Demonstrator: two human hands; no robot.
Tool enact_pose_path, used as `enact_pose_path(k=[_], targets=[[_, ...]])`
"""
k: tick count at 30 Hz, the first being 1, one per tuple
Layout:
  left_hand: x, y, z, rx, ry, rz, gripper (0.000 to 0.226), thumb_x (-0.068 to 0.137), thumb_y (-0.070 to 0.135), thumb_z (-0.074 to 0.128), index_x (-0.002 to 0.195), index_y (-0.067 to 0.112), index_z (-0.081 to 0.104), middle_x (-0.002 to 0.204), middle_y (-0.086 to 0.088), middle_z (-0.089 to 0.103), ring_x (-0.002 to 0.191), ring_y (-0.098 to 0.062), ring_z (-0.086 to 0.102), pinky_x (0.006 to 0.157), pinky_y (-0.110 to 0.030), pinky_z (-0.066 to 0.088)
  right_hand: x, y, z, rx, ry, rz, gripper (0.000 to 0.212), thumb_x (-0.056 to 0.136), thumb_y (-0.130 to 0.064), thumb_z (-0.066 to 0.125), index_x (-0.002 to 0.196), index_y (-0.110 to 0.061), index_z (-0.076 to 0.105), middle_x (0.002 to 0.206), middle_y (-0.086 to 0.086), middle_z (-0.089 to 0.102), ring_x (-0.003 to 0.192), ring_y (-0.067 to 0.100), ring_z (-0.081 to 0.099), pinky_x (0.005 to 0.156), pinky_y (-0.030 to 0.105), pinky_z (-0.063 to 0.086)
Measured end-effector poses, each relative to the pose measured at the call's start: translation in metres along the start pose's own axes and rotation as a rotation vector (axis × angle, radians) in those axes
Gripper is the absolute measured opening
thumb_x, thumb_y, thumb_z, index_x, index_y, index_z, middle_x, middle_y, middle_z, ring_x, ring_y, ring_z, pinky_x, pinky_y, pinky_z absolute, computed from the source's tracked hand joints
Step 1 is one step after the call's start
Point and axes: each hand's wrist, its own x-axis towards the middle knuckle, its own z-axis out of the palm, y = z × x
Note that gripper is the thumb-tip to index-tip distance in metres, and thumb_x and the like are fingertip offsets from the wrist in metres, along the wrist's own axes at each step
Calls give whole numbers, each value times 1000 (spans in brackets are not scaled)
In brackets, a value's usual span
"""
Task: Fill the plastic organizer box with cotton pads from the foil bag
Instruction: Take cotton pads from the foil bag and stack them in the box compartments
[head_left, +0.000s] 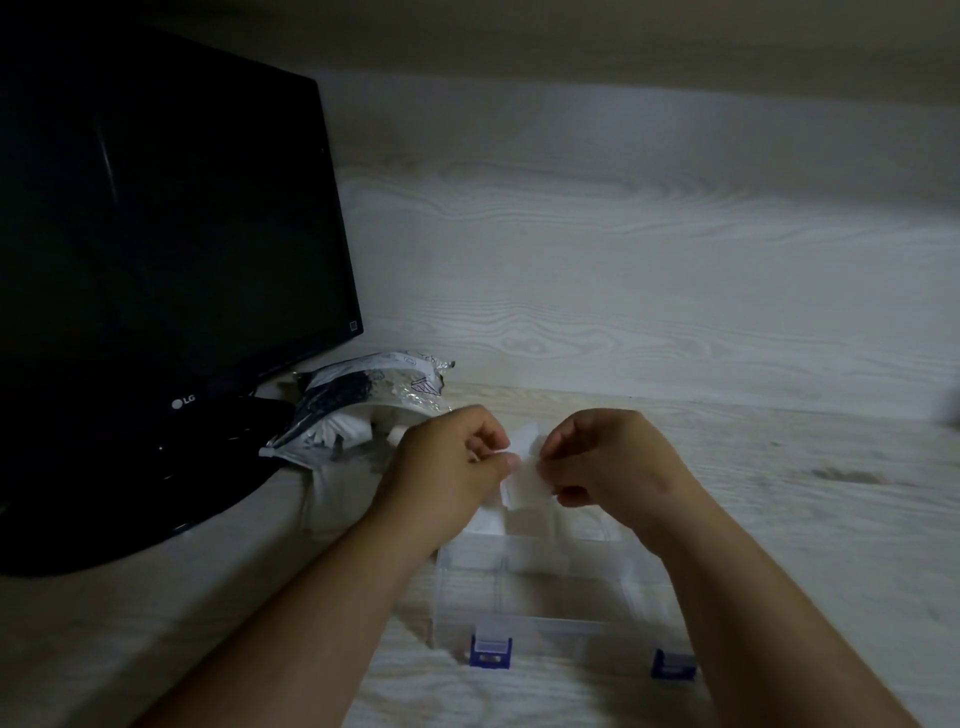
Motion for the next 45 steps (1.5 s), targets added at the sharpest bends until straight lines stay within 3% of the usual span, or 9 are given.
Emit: enact_pose_path(k=[5,14,21,25,28,34,37,41,45], targets=[[-5,5,-1,200,-67,33,7,79,29,76,80,32,69,76,15,65,72,5,58,63,-12,44,2,0,-1,-120,-31,93,10,77,3,74,79,-6,71,76,15,72,63,22,69,69,37,62],[-4,1,2,360,-186,57,7,73,35,77,77,30,76,67,17,65,69,3,61,68,-17,49,1,-3,1,-199,-153,244,15,80,6,71,72,-6,69,63,14,64,54,20,63,57,27,59],[-6,3,3,468,-266,55,18,72,40,76,88,31,77,81,9,68,82,-7,64,77,-20,51,4,3,8,-379,-185,218,11,79,-4,75,79,-15,74,66,5,66,56,12,62,64,25,58],[-7,7,2,563,-291,59,18,75,43,70,91,37,76,84,10,72,82,-9,64,75,-24,54,7,6,13,-466,-221,199,12,81,-11,75,89,-20,75,71,0,66,67,15,66,73,29,59],[-6,8,3,589,-300,60,19,77,44,69,94,39,76,89,12,72,85,-8,63,73,-20,51,9,8,17,-540,-230,180,15,83,-17,73,97,-19,77,87,3,72,87,20,70,85,32,58],[-5,4,4,583,-318,95,19,83,43,64,95,33,75,86,10,69,83,-10,62,70,-21,47,11,9,17,-606,-238,137,18,84,-21,71,102,-20,77,102,6,72,93,20,68,87,30,56],[-5,1,2,505,-304,105,13,85,38,63,89,30,73,72,15,58,77,-7,57,67,-20,42,10,10,14,-610,-222,89,16,84,-19,69,98,-19,77,94,6,74,83,18,68,83,31,57],[0,-3,-7,285,-170,45,3,84,33,69,82,36,69,69,13,59,66,-2,56,62,-20,43,8,11,11,-552,-135,-54,8,86,-24,67,87,-25,75,72,-6,68,62,7,61,65,22,53],[10,-9,-23,190,77,-7,22,88,15,63,86,35,70,79,14,64,74,-2,59,66,-17,43,6,10,11,-493,-70,-182,10,88,-25,64,83,-29,72,69,-15,62,63,7,65,58,17,51]])
